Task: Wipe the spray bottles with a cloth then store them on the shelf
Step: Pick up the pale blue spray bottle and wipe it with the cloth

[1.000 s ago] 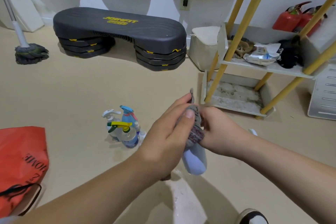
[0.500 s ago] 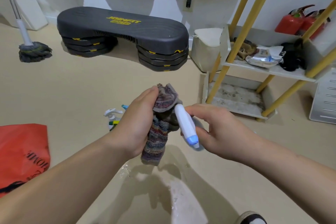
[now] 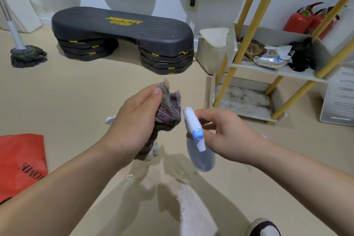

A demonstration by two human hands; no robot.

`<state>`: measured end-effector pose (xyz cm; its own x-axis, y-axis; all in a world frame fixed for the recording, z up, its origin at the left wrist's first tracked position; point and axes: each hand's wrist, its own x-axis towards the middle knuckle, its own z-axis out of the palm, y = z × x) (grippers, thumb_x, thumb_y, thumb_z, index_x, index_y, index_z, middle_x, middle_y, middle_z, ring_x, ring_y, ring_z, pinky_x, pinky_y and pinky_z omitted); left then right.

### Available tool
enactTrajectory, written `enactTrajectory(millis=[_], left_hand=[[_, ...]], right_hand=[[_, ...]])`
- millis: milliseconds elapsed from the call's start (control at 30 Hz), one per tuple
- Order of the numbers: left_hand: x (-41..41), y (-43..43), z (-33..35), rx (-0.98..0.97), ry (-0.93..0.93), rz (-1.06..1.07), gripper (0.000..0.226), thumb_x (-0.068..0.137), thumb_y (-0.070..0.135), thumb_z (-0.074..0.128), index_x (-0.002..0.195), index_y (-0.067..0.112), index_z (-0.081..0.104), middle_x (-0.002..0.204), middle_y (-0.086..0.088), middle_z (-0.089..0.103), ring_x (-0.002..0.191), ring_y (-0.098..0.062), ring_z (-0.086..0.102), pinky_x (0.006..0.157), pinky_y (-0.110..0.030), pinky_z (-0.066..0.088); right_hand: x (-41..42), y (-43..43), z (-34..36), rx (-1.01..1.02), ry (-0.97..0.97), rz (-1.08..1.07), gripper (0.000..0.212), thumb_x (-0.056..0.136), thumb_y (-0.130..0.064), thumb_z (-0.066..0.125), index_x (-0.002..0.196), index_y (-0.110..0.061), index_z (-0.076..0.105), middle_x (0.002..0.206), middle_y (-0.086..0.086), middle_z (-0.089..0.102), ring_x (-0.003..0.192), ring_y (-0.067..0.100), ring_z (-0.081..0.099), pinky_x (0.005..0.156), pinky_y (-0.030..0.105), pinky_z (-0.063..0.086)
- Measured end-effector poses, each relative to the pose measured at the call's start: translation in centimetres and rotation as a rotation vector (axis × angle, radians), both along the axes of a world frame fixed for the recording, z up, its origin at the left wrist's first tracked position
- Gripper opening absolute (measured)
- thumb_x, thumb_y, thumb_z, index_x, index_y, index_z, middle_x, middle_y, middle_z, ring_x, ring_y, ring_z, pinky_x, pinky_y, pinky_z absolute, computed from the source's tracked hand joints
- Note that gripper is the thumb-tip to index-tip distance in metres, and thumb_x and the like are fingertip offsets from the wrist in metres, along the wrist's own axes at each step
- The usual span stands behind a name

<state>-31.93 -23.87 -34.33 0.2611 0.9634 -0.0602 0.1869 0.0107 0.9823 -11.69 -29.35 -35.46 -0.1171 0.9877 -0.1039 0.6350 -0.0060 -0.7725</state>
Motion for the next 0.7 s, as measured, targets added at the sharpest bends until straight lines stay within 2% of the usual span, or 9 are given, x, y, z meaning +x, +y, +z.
enactTrajectory(millis=[67, 133, 200, 267, 333, 467, 567, 633, 700], left_hand=[[0.3, 0.1, -0.3, -0.017, -0.012, 0.009, 0.037, 0.112, 0.037, 0.039, 0.106, 0.020, 0.071, 0.106, -0.020, 0.071, 0.080, -0.027, 0.061, 0.079, -0.039, 0.048], [0.5, 0.4, -0.8, -0.077, -0.077, 0.056, 0.038, 0.112, 0.038, 0.040, 0.110, 0.017, 0.071, 0.110, -0.013, 0.076, 0.098, -0.033, 0.071, 0.094, -0.042, 0.054], [0.8, 0.2, -1.0, -0.177, -0.168, 0.060, 0.039, 0.113, 0.037, 0.040, 0.114, 0.017, 0.073, 0.113, -0.003, 0.079, 0.114, -0.022, 0.073, 0.108, -0.044, 0.052], [1.3, -0.3, -0.7, -0.245, -0.246, 0.027, 0.040, 0.114, 0.036, 0.038, 0.117, 0.018, 0.073, 0.114, 0.001, 0.080, 0.113, -0.016, 0.074, 0.108, -0.042, 0.052], [1.7, -0.6, -0.2, -0.230, -0.281, 0.013, 0.040, 0.114, 0.036, 0.036, 0.118, 0.021, 0.074, 0.115, 0.005, 0.079, 0.113, -0.012, 0.073, 0.106, -0.039, 0.051], [2.2, -1.9, -0.3, 0.084, -0.153, -0.089, 0.034, 0.113, 0.036, 0.039, 0.117, 0.038, 0.072, 0.118, 0.018, 0.076, 0.114, 0.007, 0.066, 0.101, -0.018, 0.049], [2.9, -3.1, -1.5, 0.334, -0.045, -0.269, 0.038, 0.109, 0.037, 0.041, 0.146, 0.046, 0.047, 0.155, 0.023, 0.051, 0.143, 0.012, 0.040, 0.117, -0.014, 0.032], [2.8, -2.1, -2.2, 0.241, -0.042, -0.262, 0.039, 0.112, 0.037, 0.040, 0.148, 0.041, 0.052, 0.151, 0.020, 0.056, 0.140, 0.006, 0.048, 0.114, -0.017, 0.039], [2.4, -1.2, -2.2, -0.020, -0.048, -0.203, 0.036, 0.114, 0.037, 0.038, 0.125, 0.032, 0.072, 0.117, 0.016, 0.076, 0.110, -0.006, 0.069, 0.087, -0.018, 0.053]], right_hand=[[0.0, 0.1, 0.1, -0.098, 0.209, -0.055, 0.015, 0.096, -0.006, 0.066, 0.095, -0.017, 0.076, 0.090, -0.005, 0.077, 0.088, 0.020, 0.071, 0.086, 0.033, 0.057], [0.0, 0.2, 0.1, -0.215, 0.402, -0.101, 0.007, 0.095, -0.010, 0.072, 0.090, -0.014, 0.076, 0.085, -0.005, 0.073, 0.081, 0.011, 0.066, 0.082, 0.025, 0.052], [0.1, 0.3, -0.1, -0.298, 0.550, -0.137, 0.014, 0.095, -0.010, 0.071, 0.085, -0.016, 0.079, 0.088, -0.001, 0.073, 0.084, 0.012, 0.068, 0.085, 0.025, 0.056], [-0.1, 0.4, -0.2, -0.341, 0.650, -0.142, 0.027, 0.095, -0.011, 0.068, 0.072, -0.021, 0.078, 0.090, 0.002, 0.073, 0.084, 0.015, 0.068, 0.080, 0.026, 0.057], [-0.2, 0.5, 0.0, -0.356, 0.722, -0.151, 0.021, 0.090, -0.019, 0.069, 0.072, -0.022, 0.079, 0.097, 0.006, 0.074, 0.086, 0.019, 0.068, 0.080, 0.028, 0.058], [0.0, 1.0, -0.2, -0.316, 0.700, -0.228, 0.016, 0.090, -0.017, 0.073, 0.100, -0.007, 0.079, 0.104, 0.014, 0.077, 0.090, 0.022, 0.070, 0.079, 0.030, 0.059], [-0.4, 0.8, 0.0, -0.229, 0.614, -0.242, 0.013, 0.095, -0.006, 0.068, 0.102, -0.003, 0.078, 0.100, 0.012, 0.080, 0.090, 0.021, 0.076, 0.081, 0.031, 0.060], [-0.7, 0.7, 0.5, -0.177, 0.596, -0.241, 0.013, 0.096, -0.009, 0.068, 0.101, -0.004, 0.079, 0.097, 0.011, 0.081, 0.092, 0.022, 0.078, 0.080, 0.030, 0.061], [-0.9, 0.5, 1.0, -0.151, 0.591, -0.213, 0.015, 0.097, -0.015, 0.068, 0.100, -0.004, 0.079, 0.097, 0.011, 0.081, 0.092, 0.023, 0.078, 0.081, 0.030, 0.062]])
